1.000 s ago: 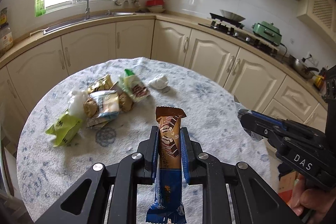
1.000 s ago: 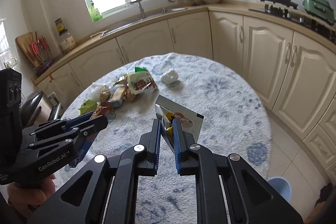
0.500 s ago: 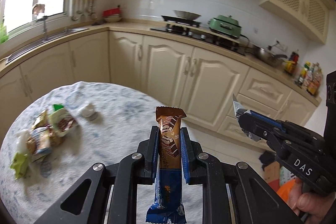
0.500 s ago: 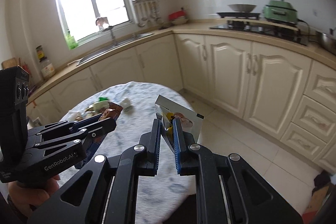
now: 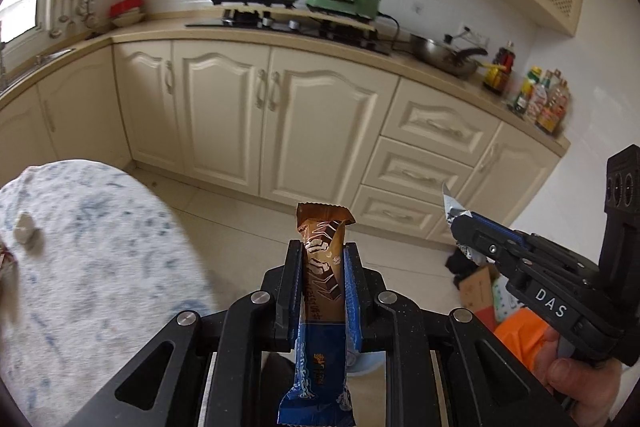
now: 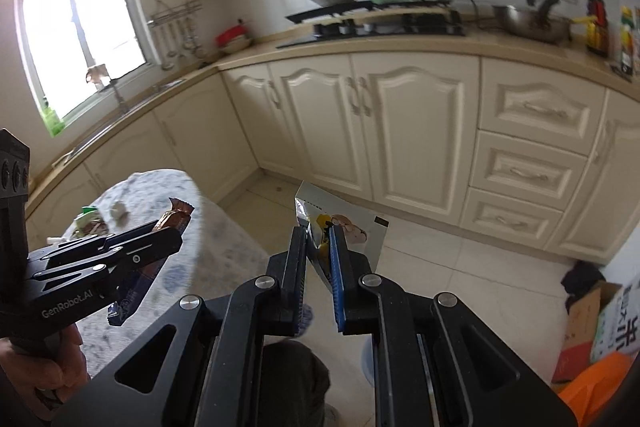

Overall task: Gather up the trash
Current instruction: 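Carry both wrappers toward the blue bin, then open both grippers over the blue bin to drop the wrappers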

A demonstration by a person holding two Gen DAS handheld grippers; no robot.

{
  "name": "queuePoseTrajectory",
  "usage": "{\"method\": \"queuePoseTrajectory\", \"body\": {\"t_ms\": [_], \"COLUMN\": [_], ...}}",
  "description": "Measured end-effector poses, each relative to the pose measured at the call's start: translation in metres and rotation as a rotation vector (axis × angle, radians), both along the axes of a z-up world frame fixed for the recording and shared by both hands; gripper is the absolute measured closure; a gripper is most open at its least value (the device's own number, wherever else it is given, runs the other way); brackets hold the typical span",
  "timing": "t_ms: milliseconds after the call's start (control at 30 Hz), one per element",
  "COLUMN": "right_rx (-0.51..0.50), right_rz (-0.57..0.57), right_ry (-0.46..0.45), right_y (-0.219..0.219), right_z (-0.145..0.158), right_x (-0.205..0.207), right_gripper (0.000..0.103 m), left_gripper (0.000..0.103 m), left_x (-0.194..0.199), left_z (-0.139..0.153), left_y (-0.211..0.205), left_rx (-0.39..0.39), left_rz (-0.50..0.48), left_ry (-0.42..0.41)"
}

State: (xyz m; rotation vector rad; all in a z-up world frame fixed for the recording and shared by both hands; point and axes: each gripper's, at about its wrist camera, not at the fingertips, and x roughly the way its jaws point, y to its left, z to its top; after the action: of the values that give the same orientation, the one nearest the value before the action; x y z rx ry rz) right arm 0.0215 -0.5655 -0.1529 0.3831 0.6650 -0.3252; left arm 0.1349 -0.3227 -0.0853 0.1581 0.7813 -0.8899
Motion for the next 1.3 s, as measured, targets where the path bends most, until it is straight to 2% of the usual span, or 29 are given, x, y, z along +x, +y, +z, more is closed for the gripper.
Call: {"method": "queuePoseTrajectory", "body": {"t_ms": [233, 500, 733, 800, 833, 867, 933, 1000, 1033, 1067, 1100, 1133, 1200, 1300], "right_rx": [0.092, 0.202, 0.292, 0.321, 0.330, 0.334, 0.347, 0.345, 0.339, 0.335, 0.330, 0.327, 0.329, 0.327], "right_rz": [-0.085, -0.153, -0.208, -0.230, -0.243, -0.252, -0.265, -0.276, -0.282, -0.289, -0.299, -0.311, -0.328, -0.334], "right_ry": [0.085, 0.155, 0.186, 0.193, 0.200, 0.201, 0.193, 0.196, 0.198, 0.197, 0.194, 0.189, 0.196, 0.196], "right_y": [-0.047, -0.088, -0.117, -0.125, -0.128, -0.129, -0.131, -0.132, -0.132, -0.132, -0.132, -0.132, -0.132, -0.128], "right_z": [-0.055, -0.116, -0.158, -0.170, -0.175, -0.177, -0.181, -0.182, -0.181, -0.181, -0.180, -0.178, -0.176, -0.169], "right_x": [-0.011, -0.025, -0.029, -0.032, -0.033, -0.034, -0.040, -0.043, -0.046, -0.046, -0.048, -0.050, -0.051, -0.049], "right_gripper": [0.092, 0.092, 0.089, 0.088, 0.080, 0.067, 0.053, 0.040, 0.025, 0.009, 0.003, 0.000, 0.000, 0.000], "left_gripper": [0.088, 0.088, 0.086, 0.081, 0.079, 0.074, 0.060, 0.038, 0.033, 0.023, 0.016, 0.014, 0.006, 0.004], "left_x": [0.023, 0.059, 0.082, 0.086, 0.090, 0.089, 0.094, 0.094, 0.093, 0.092, 0.091, 0.090, 0.083, 0.075], "left_z": [-0.044, -0.099, -0.145, -0.158, -0.163, -0.167, -0.171, -0.171, -0.171, -0.170, -0.167, -0.164, -0.159, -0.148], "left_y": [-0.081, -0.170, -0.230, -0.243, -0.250, -0.253, -0.260, -0.262, -0.260, -0.261, -0.261, -0.260, -0.259, -0.254], "left_rx": [0.050, 0.152, 0.229, 0.251, 0.263, 0.268, 0.275, 0.272, 0.275, 0.278, 0.274, 0.266, 0.262, 0.247], "left_rz": [-0.070, -0.138, -0.165, -0.168, -0.169, -0.164, -0.142, -0.114, -0.109, -0.094, -0.084, -0.077, -0.069, -0.056], "left_ry": [0.094, 0.216, 0.266, 0.277, 0.283, 0.284, 0.282, 0.265, 0.259, 0.243, 0.228, 0.216, 0.198, 0.169]}}
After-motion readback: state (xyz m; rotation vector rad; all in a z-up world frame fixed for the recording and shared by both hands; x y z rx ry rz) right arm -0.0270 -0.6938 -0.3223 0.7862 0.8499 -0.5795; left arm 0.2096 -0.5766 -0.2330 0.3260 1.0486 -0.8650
